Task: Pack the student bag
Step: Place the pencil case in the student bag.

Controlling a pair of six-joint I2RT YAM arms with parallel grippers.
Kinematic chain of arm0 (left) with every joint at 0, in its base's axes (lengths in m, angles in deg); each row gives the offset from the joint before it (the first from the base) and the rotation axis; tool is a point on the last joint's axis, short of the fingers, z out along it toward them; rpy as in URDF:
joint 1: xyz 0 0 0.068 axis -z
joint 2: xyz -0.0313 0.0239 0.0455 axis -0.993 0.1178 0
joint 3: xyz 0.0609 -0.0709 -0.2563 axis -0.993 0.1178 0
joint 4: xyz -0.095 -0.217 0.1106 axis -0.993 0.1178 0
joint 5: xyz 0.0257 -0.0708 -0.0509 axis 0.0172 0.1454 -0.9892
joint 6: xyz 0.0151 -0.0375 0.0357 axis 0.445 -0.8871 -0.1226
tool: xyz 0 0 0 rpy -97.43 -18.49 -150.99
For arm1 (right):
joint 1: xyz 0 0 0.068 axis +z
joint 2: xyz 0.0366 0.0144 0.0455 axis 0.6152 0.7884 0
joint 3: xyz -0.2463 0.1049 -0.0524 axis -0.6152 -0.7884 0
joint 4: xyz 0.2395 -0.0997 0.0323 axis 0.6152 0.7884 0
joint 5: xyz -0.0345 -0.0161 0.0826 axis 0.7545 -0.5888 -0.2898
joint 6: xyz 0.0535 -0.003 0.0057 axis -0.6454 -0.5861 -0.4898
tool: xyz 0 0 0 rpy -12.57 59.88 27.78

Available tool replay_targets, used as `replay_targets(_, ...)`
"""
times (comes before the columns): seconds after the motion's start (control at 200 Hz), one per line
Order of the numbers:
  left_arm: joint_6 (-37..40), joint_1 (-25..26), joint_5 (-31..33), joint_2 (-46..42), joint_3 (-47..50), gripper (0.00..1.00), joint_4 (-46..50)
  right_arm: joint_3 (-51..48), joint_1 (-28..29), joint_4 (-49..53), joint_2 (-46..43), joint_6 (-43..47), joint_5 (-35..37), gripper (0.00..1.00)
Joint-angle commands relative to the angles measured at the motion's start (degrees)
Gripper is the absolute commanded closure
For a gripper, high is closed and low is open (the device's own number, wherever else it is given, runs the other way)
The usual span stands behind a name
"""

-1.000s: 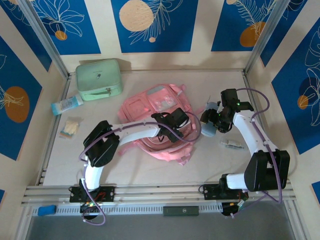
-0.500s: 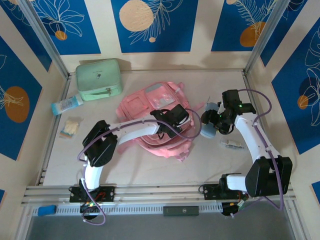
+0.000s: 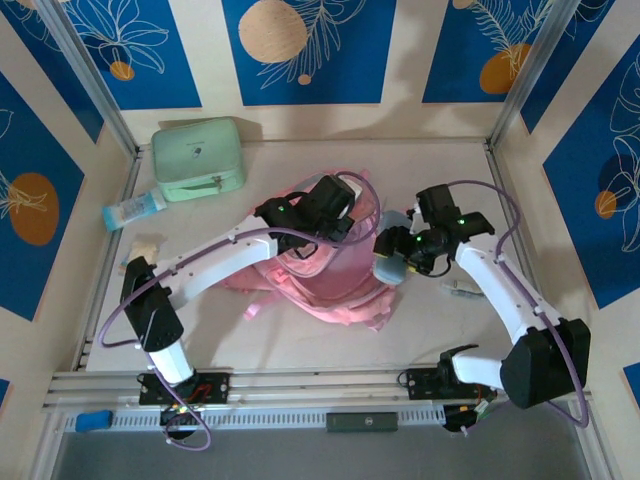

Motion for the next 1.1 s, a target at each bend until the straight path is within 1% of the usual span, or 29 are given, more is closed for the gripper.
replay_targets(0.0, -6.93, -0.40, -1.90, -2.06, -4.18, 1.00, -4.29, -2.84, 2.97, -9.94, 2.65, -6.26, -4.42, 0.25)
replay_targets(0.095, -9.44, -0.57, -2.22, -1.14, -5.13, 1.00, -4.81, -1.74, 5.37, -15.45, 8.34, -9.58, -5.58, 0.26)
replay_targets(0.165, -10.61, -0.75, -1.89, -0.32, -6.72, 1.00, -3.71, -0.28, 7.36, -18.11, 12.56, -10.77, -4.13, 0.26)
replay_targets(0.255, -11.28, -0.77, -2.14, -0.30, -6.89, 1.00, -3.89, 0.43, 9.73, -23.13, 15.71, -11.12, -3.18, 0.26)
replay_targets(0.315, -11.77, -0.84, -2.21, -0.55, -6.53, 1.00, -4.28, 1.37, 10.85, -24.20, 17.62, -11.06, -1.42, 0.24)
replay_targets(0.39, -12.34, -1.08, -2.53, -0.76, -6.26, 1.00, -4.50, 2.23, 10.53, -24.19, 19.73, -11.20, -1.94, 0.20)
replay_targets(0.495, -13.18, -1.19, -3.34, -1.35, -4.65, 1.00, -6.04, 0.89, 9.93, -24.86, 19.54, -10.33, -1.99, 0.14)
replay_targets(0.65, -13.98, -1.45, -4.22, -1.78, -3.11, 1.00, -7.04, -2.29, 8.35, -23.58, 14.41, -8.24, -2.73, 0.08)
replay_targets(0.725, -13.95, -1.54, -4.41, -1.77, -2.96, 1.00, -7.16, -4.30, 6.18, -23.48, 11.89, -7.52, -6.85, 0.05)
replay_targets(0.8, -14.48, -1.72, -4.34, -1.93, -2.55, 1.00, -7.23, -5.56, 4.13, -22.36, 10.69, -6.83, -11.02, 0.05)
replay_targets(0.88, -14.87, -1.96, -5.05, -2.04, -2.25, 1.00, -7.46, -6.90, 3.11, -21.21, 9.58, -6.40, -13.18, 0.06)
replay_targets(0.94, -15.06, -1.99, -5.29, -1.89, -2.08, 1.00, -7.50, -8.63, 2.59, -22.41, 8.76, -7.30, -14.86, 0.10)
replay_targets(1.045, -15.93, -2.02, -4.93, -2.04, -1.61, 1.00, -7.47, -9.50, 2.56, -26.31, 9.40, -8.75, -17.20, 0.22)
replay_targets(1.095, -16.21, -2.07, -4.87, -2.22, -1.08, 1.00, -8.11, -8.79, 2.99, -27.74, 10.44, -9.14, -17.64, 0.26)
